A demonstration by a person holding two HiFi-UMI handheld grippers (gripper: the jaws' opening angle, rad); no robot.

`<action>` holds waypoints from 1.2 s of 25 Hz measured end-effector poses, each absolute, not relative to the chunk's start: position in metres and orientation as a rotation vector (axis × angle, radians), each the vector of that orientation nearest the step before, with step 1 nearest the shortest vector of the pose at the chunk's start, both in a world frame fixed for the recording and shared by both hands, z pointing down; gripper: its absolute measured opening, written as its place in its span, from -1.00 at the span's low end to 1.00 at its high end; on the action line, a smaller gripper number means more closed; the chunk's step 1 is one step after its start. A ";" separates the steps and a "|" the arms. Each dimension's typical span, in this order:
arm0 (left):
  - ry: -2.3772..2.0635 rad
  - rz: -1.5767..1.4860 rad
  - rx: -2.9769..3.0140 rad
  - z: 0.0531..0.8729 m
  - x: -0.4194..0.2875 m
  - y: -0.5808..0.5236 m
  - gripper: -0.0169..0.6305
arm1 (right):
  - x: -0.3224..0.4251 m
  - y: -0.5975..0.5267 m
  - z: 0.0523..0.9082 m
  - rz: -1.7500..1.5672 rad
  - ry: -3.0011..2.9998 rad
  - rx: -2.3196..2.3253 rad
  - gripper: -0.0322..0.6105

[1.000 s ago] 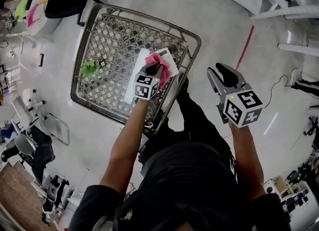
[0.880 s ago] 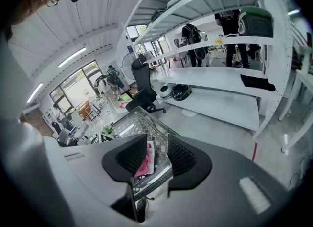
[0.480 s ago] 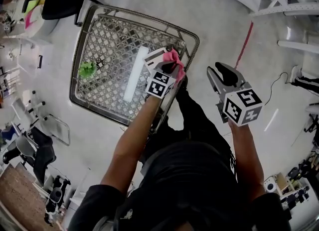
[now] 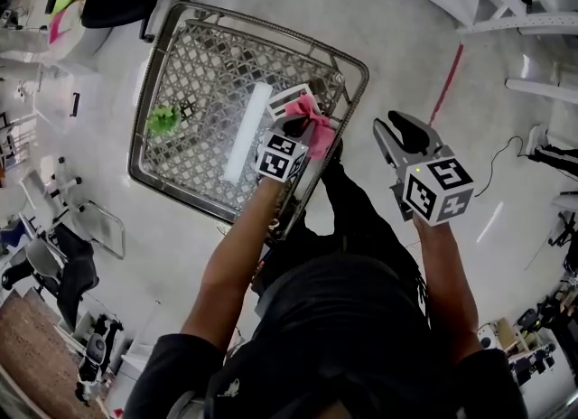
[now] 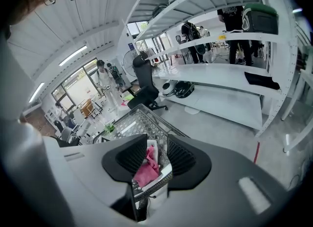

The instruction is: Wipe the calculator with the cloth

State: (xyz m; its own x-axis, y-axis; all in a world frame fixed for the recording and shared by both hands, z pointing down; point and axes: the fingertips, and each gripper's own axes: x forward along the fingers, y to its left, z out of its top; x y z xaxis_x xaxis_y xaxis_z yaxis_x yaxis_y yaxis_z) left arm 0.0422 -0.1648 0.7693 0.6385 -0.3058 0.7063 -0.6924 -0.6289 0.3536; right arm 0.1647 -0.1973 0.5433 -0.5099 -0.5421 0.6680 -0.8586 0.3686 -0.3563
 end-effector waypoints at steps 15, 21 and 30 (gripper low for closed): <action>-0.895 0.799 2.164 0.775 -0.035 -0.139 -0.68 | 0.130 -0.179 0.544 0.959 -2.206 1.140 -0.54; -0.943 0.813 2.108 0.776 -0.067 -0.125 -0.68 | 0.116 -0.162 0.551 0.984 -2.188 1.089 -0.54; -0.983 0.804 2.082 0.768 -0.092 -0.106 -0.68 | 0.095 -0.149 0.549 0.984 -2.204 1.047 -0.54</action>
